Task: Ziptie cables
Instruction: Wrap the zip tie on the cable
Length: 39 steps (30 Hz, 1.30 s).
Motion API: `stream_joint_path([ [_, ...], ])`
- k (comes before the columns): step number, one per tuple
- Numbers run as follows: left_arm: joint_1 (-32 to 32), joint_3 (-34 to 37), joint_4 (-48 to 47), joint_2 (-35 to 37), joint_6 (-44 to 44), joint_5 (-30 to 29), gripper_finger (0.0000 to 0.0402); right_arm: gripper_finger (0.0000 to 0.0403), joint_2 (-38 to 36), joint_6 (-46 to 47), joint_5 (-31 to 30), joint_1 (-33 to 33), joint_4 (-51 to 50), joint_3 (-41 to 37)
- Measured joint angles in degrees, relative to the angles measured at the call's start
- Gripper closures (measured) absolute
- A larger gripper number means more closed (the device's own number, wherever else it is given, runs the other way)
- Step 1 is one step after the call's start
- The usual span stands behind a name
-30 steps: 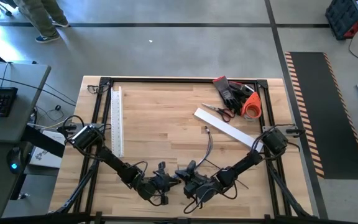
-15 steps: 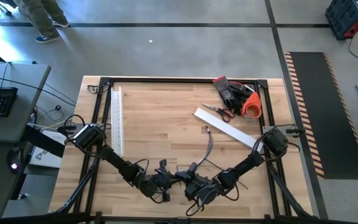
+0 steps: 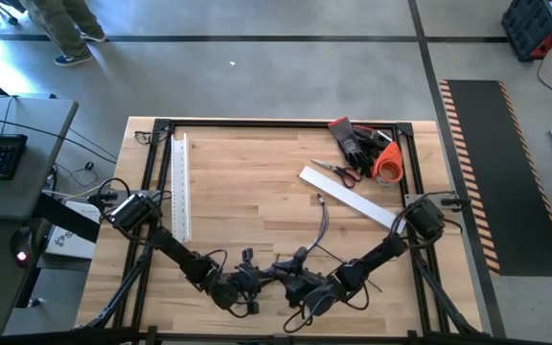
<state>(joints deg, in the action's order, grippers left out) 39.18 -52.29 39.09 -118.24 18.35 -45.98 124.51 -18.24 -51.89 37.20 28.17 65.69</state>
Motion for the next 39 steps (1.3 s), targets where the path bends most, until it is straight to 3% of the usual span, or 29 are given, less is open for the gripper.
stream_joint_path([
  [8,0.1,-0.1,1.7,-1.4,0.9,0.4,0.0401,0.0217,-2.4,10.8,-0.3,2.6,-7.7,0.0],
  [14,-0.2,-0.1,8.1,-5.3,0.8,-5.9,0.0401,0.0210,-7.4,25.2,7.2,4.4,-14.7,0.0],
  [20,-1.0,-1.4,10.3,-9.0,-0.2,-7.8,0.0401,0.0210,-9.5,47.4,7.6,3.3,-17.2,0.0],
  [24,-1.4,-2.5,10.7,-10.4,-1.6,-8.9,0.0401,0.0210,-9.5,58.9,13.6,1.0,-22.2,0.0],
  [31,-1.4,-2.6,11.1,-10.4,-3.7,-9.3,0.0402,0.0220,-9.4,63.7,13.4,-1.3,-26.7,0.0],
  [39,-1.3,-2.6,11.0,-10.4,-3.7,-9.9,0.0401,0.0275,-9.4,61.6,11.9,-1.9,-26.0,0.0],
])
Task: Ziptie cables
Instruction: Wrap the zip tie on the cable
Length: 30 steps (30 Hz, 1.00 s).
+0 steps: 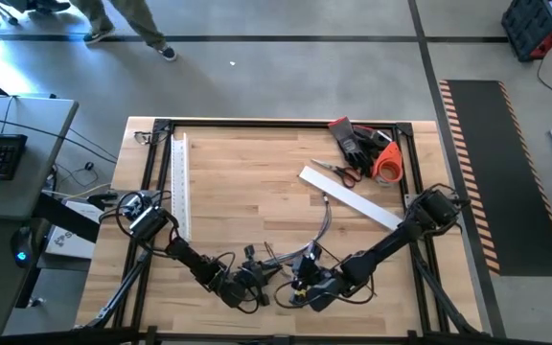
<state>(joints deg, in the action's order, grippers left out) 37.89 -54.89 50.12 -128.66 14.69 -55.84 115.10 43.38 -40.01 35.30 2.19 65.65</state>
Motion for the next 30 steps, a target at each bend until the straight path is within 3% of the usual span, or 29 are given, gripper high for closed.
stream_joint_path([
  [10,0.0,0.0,0.1,0.0,0.1,-0.1,0.0402,0.0332,0.5,-2.0,-2.5,-0.1,0.9,0.0],
  [20,0.0,0.0,0.1,0.0,0.1,-0.1,0.0401,0.0344,0.5,-0.9,-0.9,-0.6,1.0,0.0],
  [26,0.0,0.0,0.1,0.0,0.1,-0.1,0.0402,0.0397,0.5,-1.7,-1.4,-0.5,1.0,0.0],
  [30,0.4,0.0,0.4,0.0,-5.0,2.0,0.0402,0.0401,0.5,-1.9,-1.8,-0.2,1.0,0.0],
])
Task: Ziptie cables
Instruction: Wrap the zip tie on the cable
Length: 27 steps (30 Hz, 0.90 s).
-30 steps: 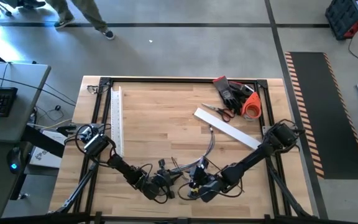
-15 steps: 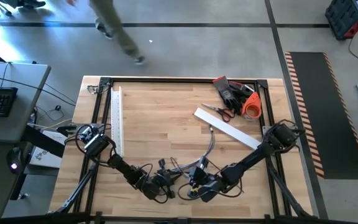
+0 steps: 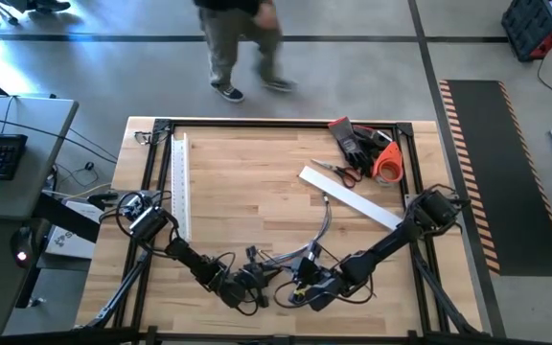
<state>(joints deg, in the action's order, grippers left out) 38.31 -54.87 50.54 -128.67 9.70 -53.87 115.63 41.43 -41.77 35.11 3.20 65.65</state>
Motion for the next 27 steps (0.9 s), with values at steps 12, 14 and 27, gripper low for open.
stream_joint_path([
  [12,2.9,0.1,-2.9,6.3,-4.4,7.3,0.0330,0.0403,0.0,0.1,-2.3,1.2,0.2,0.0],
  [14,4.1,0.1,-4.4,7.3,-4.9,4.8,0.0323,0.0403,0.0,0.1,-2.7,1.0,-0.2,0.0],
  [27,4.6,0.1,-5.5,8.7,-3.0,5.8,0.0317,0.0403,0.0,-4.4,-3.7,1.0,-1.2,0.0],
])
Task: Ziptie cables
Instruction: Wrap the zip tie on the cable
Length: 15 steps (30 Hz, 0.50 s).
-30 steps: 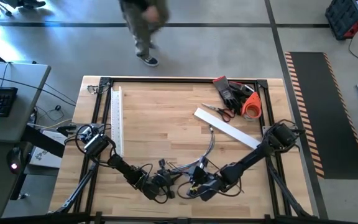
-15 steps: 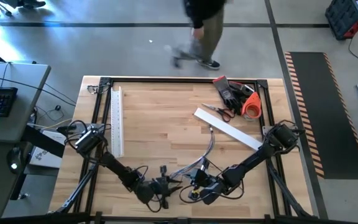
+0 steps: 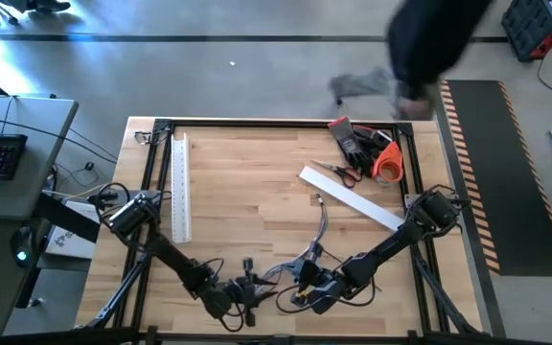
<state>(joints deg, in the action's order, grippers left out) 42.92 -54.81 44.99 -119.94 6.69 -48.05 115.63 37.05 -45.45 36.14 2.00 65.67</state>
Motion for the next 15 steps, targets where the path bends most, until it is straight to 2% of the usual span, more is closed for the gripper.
stream_joint_path([
  [7,-2.2,0.0,-0.7,0.0,3.2,8.5,0.0274,0.0403,0.0,-12.5,-0.5,-0.1,0.0,0.0],
  [11,-2.4,0.0,-0.5,1.7,1.5,8.6,0.0252,0.0403,0.0,-23.3,-1.2,-0.2,0.3,0.0],
  [15,-1.5,0.0,-0.3,5.2,-1.2,8.5,0.0248,0.0403,0.0,-33.7,-2.5,-0.2,0.5,0.0],
])
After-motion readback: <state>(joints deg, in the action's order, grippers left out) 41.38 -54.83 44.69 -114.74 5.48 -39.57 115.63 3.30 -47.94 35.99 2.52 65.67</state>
